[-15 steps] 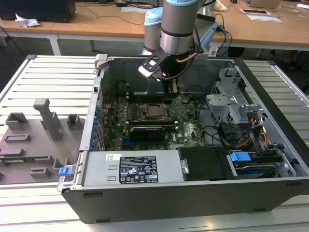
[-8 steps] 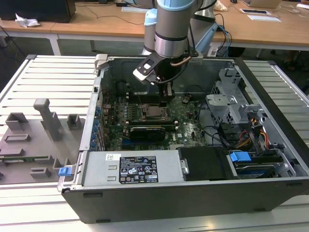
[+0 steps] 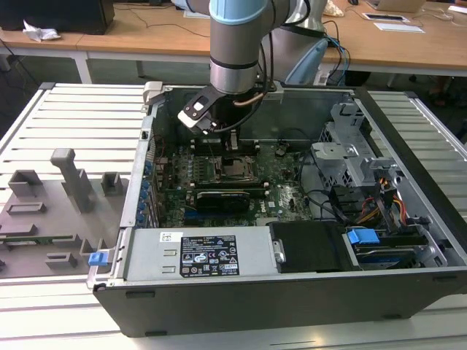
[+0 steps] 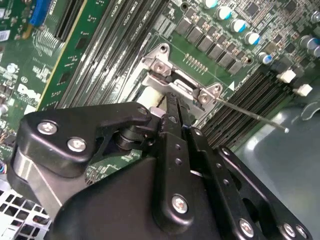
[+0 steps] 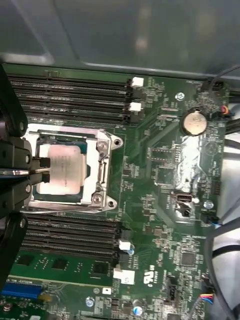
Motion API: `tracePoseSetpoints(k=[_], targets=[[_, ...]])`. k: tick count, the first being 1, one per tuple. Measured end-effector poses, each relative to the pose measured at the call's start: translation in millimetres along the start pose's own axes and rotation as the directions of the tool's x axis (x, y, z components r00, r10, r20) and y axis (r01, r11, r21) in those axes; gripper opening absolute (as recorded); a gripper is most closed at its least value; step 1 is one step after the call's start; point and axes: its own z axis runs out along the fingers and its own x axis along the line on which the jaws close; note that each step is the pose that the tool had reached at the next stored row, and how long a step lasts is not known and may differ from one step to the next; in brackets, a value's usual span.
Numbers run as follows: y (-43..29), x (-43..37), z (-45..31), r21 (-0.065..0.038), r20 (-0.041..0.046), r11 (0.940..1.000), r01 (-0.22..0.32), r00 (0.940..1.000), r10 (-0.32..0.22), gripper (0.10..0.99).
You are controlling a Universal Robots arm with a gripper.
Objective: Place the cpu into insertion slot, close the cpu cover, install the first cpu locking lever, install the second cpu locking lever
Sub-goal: 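Close the cpu cover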
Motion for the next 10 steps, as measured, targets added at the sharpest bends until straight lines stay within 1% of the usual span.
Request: tracePoseSetpoints(k=[2, 10], targets=[[-3.4, 0.3, 3.6, 0.000, -0.0001, 1.0000, 0.000, 1.0000, 0.000, 0.165], [-3.5, 0.4, 9.5, 0.000, -0.0001, 1.0000, 0.000, 1.0000, 0.000, 0.165]])
